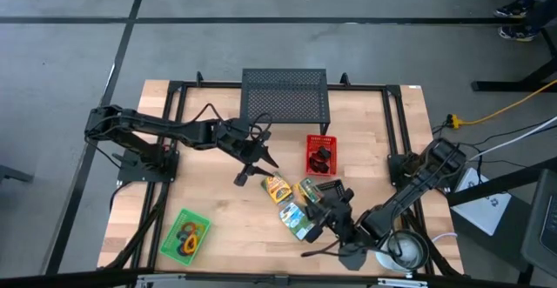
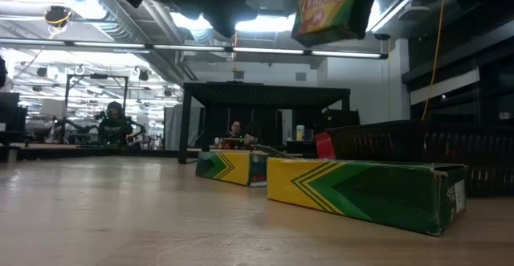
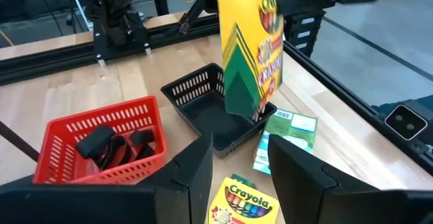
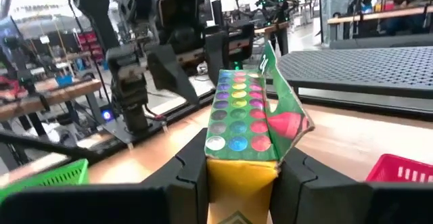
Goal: Pick & Place Office Desk Supplies
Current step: Put the crayon box into the black bin
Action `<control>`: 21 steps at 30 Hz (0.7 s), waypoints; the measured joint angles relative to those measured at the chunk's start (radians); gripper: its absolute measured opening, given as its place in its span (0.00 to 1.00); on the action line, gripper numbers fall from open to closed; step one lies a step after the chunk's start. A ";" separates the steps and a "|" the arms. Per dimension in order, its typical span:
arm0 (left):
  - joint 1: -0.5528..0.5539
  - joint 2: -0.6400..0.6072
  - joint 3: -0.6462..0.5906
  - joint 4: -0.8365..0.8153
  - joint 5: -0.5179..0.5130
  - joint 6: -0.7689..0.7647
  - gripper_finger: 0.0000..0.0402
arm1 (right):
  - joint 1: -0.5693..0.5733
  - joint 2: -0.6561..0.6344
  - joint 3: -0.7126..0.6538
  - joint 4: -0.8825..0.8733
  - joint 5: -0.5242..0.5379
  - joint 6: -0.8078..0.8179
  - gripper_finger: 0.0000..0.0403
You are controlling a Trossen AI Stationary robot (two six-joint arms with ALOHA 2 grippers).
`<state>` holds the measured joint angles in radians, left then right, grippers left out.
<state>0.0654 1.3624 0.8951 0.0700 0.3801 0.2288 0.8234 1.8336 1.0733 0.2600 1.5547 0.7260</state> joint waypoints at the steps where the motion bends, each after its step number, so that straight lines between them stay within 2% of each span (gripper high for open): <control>1: 0.000 0.000 0.000 0.000 0.000 -0.001 0.34 | -0.001 0.006 0.000 -0.005 0.000 -0.008 0.24; 4: 0.000 0.000 0.000 0.000 0.002 -0.006 0.35 | -0.009 0.008 0.000 -0.045 -0.001 -0.004 0.24; 7: 0.000 0.000 0.000 0.000 0.004 -0.009 0.35 | -0.025 0.008 0.000 -0.138 -0.061 0.069 0.24; 9: -0.004 0.000 0.000 0.000 0.004 -0.013 0.35 | -0.042 0.008 0.000 -0.258 -0.136 0.211 0.24; 14: -0.023 0.000 0.000 -0.001 0.005 -0.023 0.35 | -0.101 0.013 0.001 -0.692 -0.391 0.706 0.24; 17: -0.035 0.000 0.000 -0.004 0.005 -0.011 0.35 | -0.102 0.025 0.000 -0.768 -0.345 0.782 0.24; 21: -0.042 0.000 0.000 -0.003 0.005 -0.007 0.35 | -0.082 0.007 0.027 -0.763 -0.321 0.738 0.24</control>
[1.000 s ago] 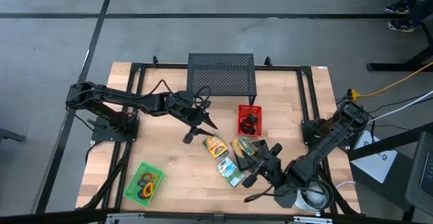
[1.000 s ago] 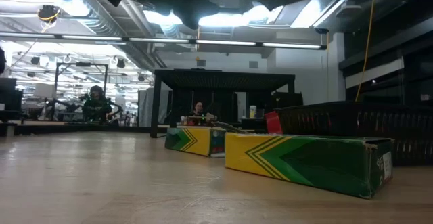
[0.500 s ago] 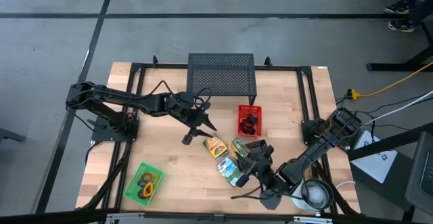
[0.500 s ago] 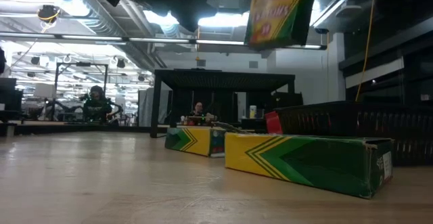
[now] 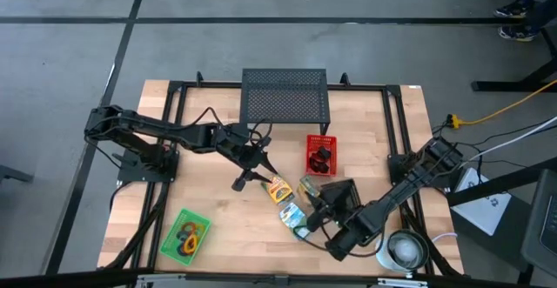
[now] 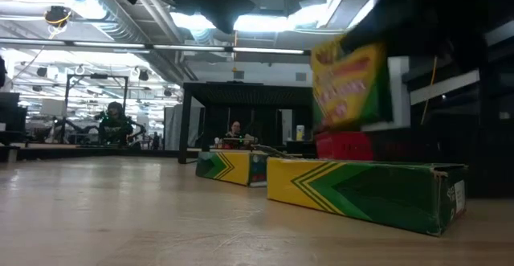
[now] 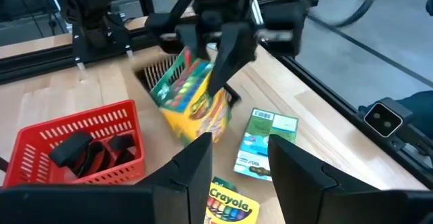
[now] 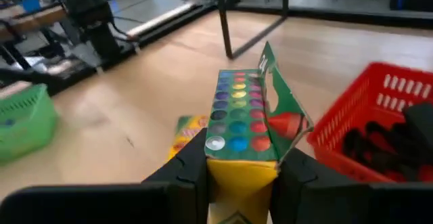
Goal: Pick & Place Office Desk Supplies
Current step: Put the crayon box into the black bin
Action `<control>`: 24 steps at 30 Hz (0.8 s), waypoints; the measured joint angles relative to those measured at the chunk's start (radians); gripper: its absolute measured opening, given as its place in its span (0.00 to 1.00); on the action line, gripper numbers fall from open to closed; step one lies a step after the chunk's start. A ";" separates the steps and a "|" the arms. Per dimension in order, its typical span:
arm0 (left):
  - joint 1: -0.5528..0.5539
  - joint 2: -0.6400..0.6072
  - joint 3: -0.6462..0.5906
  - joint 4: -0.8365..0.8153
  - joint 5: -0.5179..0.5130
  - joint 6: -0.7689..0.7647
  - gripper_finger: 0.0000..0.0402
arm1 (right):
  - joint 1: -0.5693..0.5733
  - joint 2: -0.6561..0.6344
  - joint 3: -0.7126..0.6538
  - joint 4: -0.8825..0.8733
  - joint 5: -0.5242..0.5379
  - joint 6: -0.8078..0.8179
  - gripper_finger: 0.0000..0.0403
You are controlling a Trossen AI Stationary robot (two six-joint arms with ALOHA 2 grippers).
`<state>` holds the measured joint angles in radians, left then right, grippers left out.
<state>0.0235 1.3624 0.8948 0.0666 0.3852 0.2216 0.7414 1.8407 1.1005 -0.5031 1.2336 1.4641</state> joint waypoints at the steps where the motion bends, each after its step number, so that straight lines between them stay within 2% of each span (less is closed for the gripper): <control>1: 0.000 0.000 0.000 0.000 0.000 0.004 0.35 | 0.001 -0.004 0.011 0.001 0.000 -0.011 0.24; 6: 0.000 0.000 0.000 0.006 0.000 0.011 0.35 | 0.004 -0.003 0.094 -0.008 0.046 -0.136 0.24; 10: 0.000 0.000 0.000 0.007 0.000 0.010 0.35 | -0.001 -0.004 0.208 -0.183 0.001 -0.164 0.24; 14: -0.003 0.000 0.000 -0.008 -0.001 0.006 0.35 | -0.010 -0.004 0.267 -0.433 -0.043 -0.010 0.24; 19: -0.003 0.000 0.000 -0.019 -0.001 0.007 0.35 | -0.010 -0.004 0.280 -0.696 -0.239 0.220 0.24; 24: -0.003 0.000 0.000 -0.019 -0.001 0.012 0.35 | 0.016 -0.030 0.280 -0.777 -0.310 0.282 0.24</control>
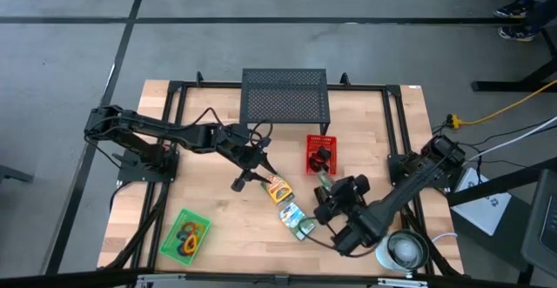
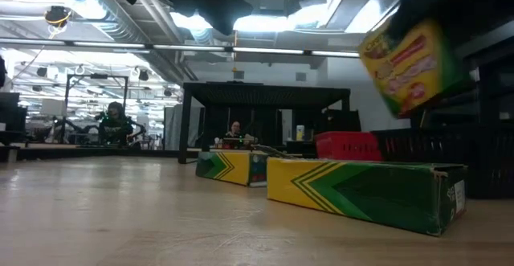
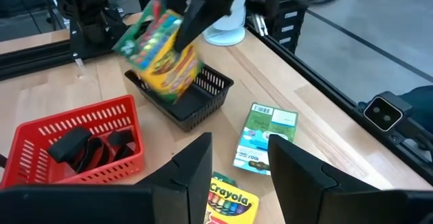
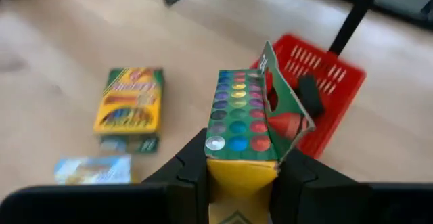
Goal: Pick & Place Office Desk Supplies
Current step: Put the crayon box into the black bin
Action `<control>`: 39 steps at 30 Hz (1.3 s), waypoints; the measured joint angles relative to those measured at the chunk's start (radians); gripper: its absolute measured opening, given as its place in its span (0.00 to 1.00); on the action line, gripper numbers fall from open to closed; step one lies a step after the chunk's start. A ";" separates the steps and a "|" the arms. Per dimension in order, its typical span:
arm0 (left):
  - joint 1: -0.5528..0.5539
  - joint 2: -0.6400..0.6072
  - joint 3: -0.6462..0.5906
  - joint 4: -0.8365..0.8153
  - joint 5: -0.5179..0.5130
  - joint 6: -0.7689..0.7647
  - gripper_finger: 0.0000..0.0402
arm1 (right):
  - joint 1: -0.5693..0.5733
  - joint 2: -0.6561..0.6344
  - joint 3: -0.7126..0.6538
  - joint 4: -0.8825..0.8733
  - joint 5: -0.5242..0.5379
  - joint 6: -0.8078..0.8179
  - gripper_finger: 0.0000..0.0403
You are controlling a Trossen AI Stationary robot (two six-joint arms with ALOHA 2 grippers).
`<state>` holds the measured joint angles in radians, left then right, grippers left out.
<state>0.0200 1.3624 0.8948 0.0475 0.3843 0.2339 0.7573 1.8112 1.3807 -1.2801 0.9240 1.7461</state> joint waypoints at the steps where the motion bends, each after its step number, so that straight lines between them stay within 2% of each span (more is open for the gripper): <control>1: 0.000 0.000 0.000 0.000 0.000 0.003 0.35 | 0.006 -0.007 0.001 0.001 -0.016 0.001 0.24; 5: 0.000 0.000 0.000 0.000 0.000 0.013 0.35 | 0.012 -0.010 0.001 -0.003 -0.134 0.003 0.24; 9: 0.000 0.000 0.000 0.001 0.000 0.013 0.35 | 0.018 0.003 -0.002 0.012 -0.152 0.012 0.24; 17: 0.000 0.000 0.000 -0.007 0.002 0.013 0.35 | 0.007 0.005 -0.018 0.092 -0.102 0.004 0.25; 28: 0.000 0.001 -0.001 -0.023 0.002 0.014 0.35 | -0.015 0.037 -0.123 0.180 -0.154 0.058 0.25; 39: 0.000 0.001 -0.001 -0.016 0.002 0.024 0.35 | -0.057 0.038 -0.135 0.423 -0.086 -0.094 0.25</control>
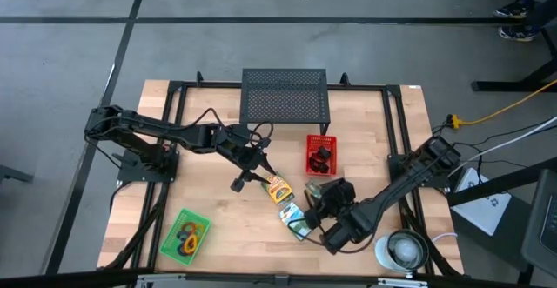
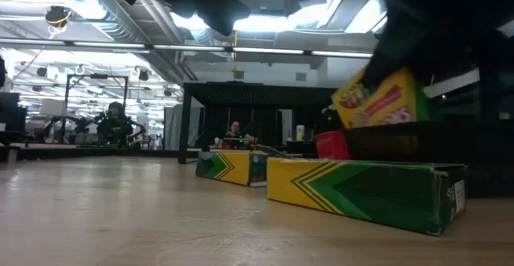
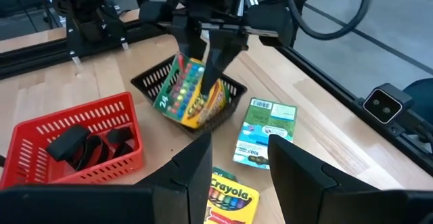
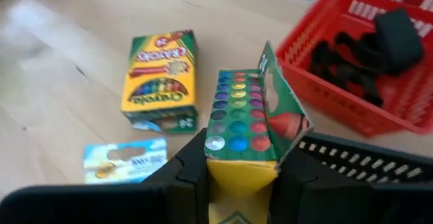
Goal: Pick & Place Office Desk Supplies
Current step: Put the crayon box into the black bin
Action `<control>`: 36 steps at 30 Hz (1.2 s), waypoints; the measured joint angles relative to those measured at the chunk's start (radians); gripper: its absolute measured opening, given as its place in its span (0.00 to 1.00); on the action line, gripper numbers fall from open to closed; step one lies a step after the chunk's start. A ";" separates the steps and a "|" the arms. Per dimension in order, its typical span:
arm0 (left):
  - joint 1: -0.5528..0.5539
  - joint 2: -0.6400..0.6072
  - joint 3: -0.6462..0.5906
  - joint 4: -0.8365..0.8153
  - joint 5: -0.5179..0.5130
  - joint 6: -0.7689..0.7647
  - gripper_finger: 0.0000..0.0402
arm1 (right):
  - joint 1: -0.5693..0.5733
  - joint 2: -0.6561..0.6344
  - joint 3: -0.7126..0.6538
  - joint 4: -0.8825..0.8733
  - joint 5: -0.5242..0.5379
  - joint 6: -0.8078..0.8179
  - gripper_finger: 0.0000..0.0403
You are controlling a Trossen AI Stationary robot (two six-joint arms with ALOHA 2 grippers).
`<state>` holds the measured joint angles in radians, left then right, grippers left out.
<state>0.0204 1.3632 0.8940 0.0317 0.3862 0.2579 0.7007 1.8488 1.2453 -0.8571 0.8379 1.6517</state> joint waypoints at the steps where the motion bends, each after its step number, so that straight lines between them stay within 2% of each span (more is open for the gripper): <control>1: 0.000 0.000 0.000 -0.001 0.000 0.000 0.35 | -0.008 0.000 0.000 0.018 0.000 -0.018 0.25; 13: 0.000 0.000 0.000 -0.014 0.000 -0.012 0.35 | -0.125 0.000 0.000 0.306 -0.016 -0.335 0.25; 28: 0.000 0.000 0.000 -0.040 0.000 -0.011 0.35 | -0.202 0.000 0.000 0.482 -0.007 -0.538 0.25; 36: 0.000 0.000 0.000 -0.036 -0.002 -0.010 0.35 | -0.139 0.000 0.000 0.460 0.233 -0.441 0.24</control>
<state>0.0204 1.3632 0.8940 -0.0048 0.3840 0.2474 0.5621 1.8484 1.2453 -0.3969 1.0705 1.2107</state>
